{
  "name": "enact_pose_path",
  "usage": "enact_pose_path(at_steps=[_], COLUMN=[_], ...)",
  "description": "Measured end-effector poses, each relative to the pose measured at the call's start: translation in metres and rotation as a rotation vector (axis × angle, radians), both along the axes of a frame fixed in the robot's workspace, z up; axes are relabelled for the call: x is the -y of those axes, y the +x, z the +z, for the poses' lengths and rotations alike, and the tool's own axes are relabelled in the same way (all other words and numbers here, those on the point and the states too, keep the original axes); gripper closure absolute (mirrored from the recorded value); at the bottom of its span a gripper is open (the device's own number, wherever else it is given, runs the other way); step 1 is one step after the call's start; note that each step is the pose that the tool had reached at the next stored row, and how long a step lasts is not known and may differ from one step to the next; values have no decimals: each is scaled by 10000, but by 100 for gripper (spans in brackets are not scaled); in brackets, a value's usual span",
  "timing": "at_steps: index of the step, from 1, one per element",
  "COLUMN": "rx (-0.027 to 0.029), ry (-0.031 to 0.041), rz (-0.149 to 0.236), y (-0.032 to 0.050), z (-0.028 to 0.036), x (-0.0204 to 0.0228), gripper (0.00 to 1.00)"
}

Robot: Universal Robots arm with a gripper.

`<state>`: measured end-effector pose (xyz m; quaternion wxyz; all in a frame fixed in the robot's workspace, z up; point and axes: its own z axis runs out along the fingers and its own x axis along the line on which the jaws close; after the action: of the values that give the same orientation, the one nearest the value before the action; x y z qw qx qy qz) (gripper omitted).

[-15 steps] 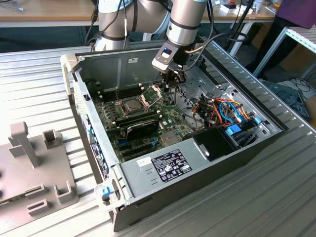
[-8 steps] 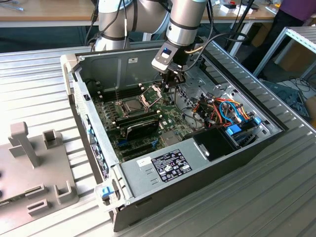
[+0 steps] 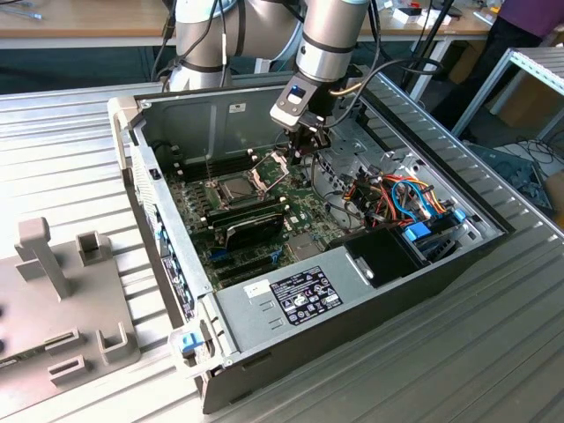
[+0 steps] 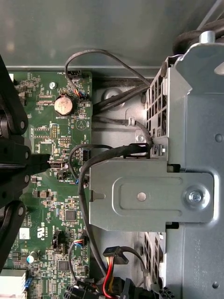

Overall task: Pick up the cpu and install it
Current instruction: 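Close the cpu cover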

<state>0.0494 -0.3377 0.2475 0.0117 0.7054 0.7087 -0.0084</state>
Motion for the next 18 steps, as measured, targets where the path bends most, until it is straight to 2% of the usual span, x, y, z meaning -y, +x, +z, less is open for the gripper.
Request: enact_pose_path(at_steps=[11, 18], rx=[3, 6], ry=[8, 10], rz=[-1, 0], y=[-26, -37], z=[-3, -4], x=[-48, -48], gripper=[89, 89])
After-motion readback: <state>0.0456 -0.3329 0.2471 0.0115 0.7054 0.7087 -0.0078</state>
